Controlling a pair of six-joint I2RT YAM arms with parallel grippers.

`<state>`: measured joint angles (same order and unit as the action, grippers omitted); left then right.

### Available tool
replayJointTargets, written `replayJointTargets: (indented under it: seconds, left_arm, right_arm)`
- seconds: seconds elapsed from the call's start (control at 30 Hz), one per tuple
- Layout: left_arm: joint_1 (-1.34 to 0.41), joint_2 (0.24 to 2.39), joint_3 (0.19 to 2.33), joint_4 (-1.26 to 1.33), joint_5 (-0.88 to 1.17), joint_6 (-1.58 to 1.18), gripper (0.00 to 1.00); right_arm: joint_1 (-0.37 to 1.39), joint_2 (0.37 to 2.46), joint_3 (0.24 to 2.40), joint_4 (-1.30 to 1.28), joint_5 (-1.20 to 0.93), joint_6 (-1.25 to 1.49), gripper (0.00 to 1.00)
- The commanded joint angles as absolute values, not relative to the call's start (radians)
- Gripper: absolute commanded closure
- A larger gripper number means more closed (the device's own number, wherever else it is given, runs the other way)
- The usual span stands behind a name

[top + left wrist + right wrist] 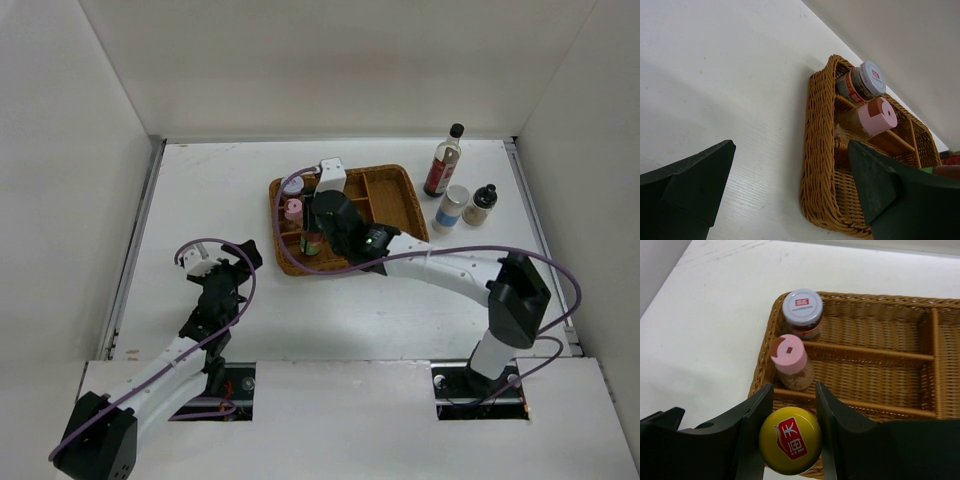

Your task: Organize the condiment bottles

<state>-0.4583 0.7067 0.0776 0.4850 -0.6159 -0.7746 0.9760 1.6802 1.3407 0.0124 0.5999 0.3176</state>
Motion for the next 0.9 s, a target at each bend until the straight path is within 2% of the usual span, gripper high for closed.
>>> replayJointTargets:
  seconds: [0.0, 0.2, 0.33, 0.6, 0.87]
  left_arm:
    - [-0.447, 0.696, 0.061, 0.541, -0.598, -0.788, 0.00]
    - [-0.447, 0.693, 0.061, 0.537, -0.595, -0.790, 0.00]
    - [-0.446, 0.696, 0.061, 0.538, -0.594, -0.790, 0.00]
    - [-0.443, 0.699, 0.063, 0.541, -0.586, -0.792, 0.00]
    - [-0.438, 0.690, 0.061, 0.535, -0.586, -0.792, 0.00]
  right_arm:
    - [0.996, 1.695, 1.442, 0.178, 0.588, 0.327, 0.71]
    - [1.030, 1.796, 1.453, 0.205, 0.588, 0.325, 0.70]
    - [1.047, 1.830, 1.448, 0.204, 0.597, 0.324, 0.65]
    - [1.061, 1.806, 1.410, 0.209, 0.607, 0.322, 0.30]
    - [1.049, 1.634, 1.332, 0.199, 0.588, 0.316, 0.09]
